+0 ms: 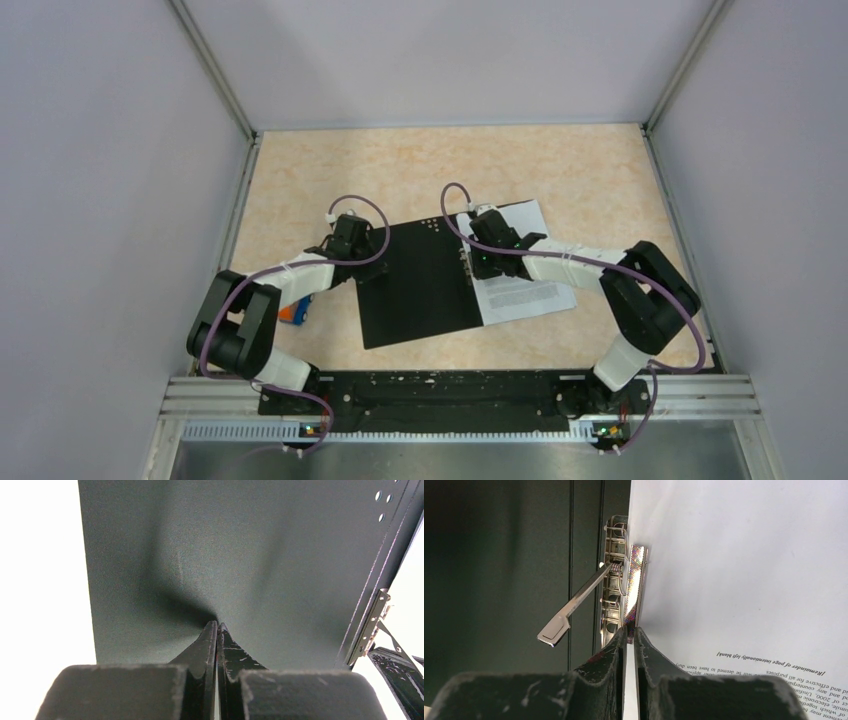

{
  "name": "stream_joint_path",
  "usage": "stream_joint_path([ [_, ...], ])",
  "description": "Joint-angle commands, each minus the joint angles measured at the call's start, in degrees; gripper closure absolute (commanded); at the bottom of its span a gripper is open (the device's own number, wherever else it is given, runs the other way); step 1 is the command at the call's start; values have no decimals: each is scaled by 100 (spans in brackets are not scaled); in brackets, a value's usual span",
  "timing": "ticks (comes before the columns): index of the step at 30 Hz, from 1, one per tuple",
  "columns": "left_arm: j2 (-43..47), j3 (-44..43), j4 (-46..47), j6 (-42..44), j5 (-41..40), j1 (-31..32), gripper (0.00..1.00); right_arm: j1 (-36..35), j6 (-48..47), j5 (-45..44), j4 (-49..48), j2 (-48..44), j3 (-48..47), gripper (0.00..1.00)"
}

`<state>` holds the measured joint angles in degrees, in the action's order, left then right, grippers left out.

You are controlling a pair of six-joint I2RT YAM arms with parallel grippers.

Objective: Put the files into the folder

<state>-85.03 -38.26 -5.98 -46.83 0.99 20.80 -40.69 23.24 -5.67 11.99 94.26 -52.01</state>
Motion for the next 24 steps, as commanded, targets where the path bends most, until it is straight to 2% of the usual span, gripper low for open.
stream_joint_path([
  [1,-171,-28,-175,45,-314,-1,97,16,57,-19,-143,-164,-25,88],
  [12,-151,-69,-224,93,-437,3,97,-10,-62,-336,823,-683,-761,74],
  [17,133,-232,-493,345,-665,17,82,-150,-226,-624,1331,-747,-1284,65],
  [24,911,-359,-1297,817,-1609,237,60,-290,-540,-605,1728,-461,-1889,55],
])
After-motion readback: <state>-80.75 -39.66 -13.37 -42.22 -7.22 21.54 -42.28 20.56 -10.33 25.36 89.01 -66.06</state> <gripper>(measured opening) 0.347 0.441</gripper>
